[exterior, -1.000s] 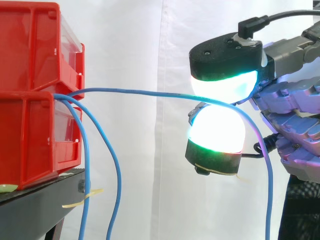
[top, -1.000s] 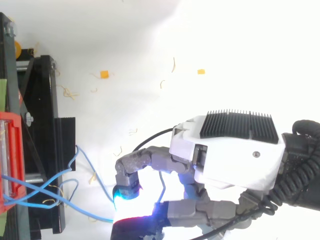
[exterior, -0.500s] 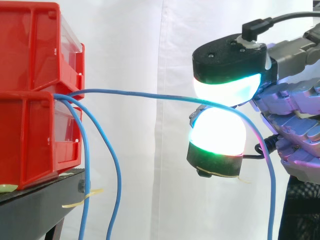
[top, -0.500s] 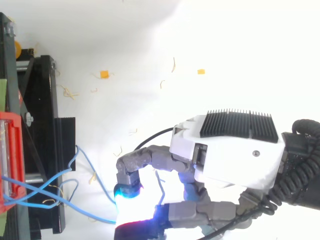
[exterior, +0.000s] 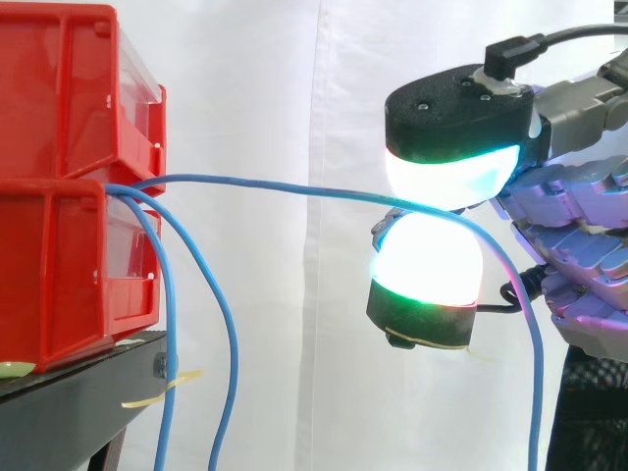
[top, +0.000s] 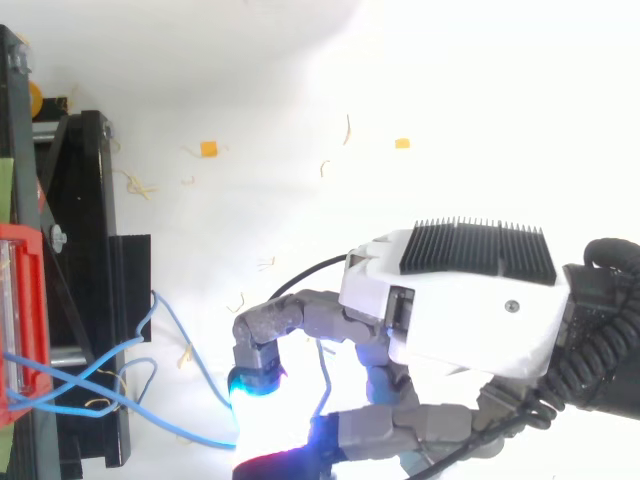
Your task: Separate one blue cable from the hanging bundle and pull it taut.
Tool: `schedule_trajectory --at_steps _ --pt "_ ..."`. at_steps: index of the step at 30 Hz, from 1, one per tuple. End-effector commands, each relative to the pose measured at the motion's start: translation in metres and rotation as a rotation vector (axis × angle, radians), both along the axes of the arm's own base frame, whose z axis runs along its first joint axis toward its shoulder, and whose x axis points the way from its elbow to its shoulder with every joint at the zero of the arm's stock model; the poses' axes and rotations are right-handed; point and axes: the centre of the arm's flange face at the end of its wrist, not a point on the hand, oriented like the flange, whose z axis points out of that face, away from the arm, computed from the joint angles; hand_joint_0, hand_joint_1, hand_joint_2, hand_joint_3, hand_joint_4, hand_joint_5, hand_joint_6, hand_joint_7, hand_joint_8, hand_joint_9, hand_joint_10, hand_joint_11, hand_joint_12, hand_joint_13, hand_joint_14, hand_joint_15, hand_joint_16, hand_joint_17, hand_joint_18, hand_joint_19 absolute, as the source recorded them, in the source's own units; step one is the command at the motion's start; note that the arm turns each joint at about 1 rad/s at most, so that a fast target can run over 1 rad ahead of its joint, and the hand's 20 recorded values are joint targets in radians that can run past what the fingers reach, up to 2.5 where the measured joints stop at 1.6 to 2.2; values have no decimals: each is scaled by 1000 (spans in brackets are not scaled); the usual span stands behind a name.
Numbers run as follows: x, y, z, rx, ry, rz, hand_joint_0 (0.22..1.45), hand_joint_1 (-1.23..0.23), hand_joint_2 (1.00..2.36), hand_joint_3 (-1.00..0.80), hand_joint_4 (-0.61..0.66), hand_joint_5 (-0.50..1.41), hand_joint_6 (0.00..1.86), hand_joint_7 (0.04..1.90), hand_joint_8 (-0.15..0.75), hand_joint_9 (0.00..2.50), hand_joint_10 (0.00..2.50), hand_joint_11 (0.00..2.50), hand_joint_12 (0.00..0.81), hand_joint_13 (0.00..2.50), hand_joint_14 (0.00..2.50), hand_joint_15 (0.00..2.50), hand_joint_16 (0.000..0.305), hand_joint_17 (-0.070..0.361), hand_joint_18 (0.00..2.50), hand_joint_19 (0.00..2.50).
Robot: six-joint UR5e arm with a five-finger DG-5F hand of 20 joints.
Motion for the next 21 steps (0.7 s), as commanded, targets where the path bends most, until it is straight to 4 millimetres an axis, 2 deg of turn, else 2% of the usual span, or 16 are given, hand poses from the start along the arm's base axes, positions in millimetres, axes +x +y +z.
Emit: schedule_trajectory --at_steps 1,4,10,21 --pt "0 0 0 0 0 0 480 -531 1005 -354 282 103 505 1240 283 1976 21 586 437 1616 22 934 84 189 1403 687" --pt "0 0 0 0 0 0 468 -459 1004 -413 278 101 505 1239 270 1959 22 610 418 1594 21 955 80 180 1351 720" --pt "0 0 0 -1 -1 0 461 -437 1005 -406 276 100 505 1238 275 1957 21 601 426 1596 22 946 81 182 1363 721" --pt "0 0 0 -1 -1 0 457 -596 1003 -350 292 96 505 1230 286 1960 21 589 448 1599 22 918 87 195 1407 678"
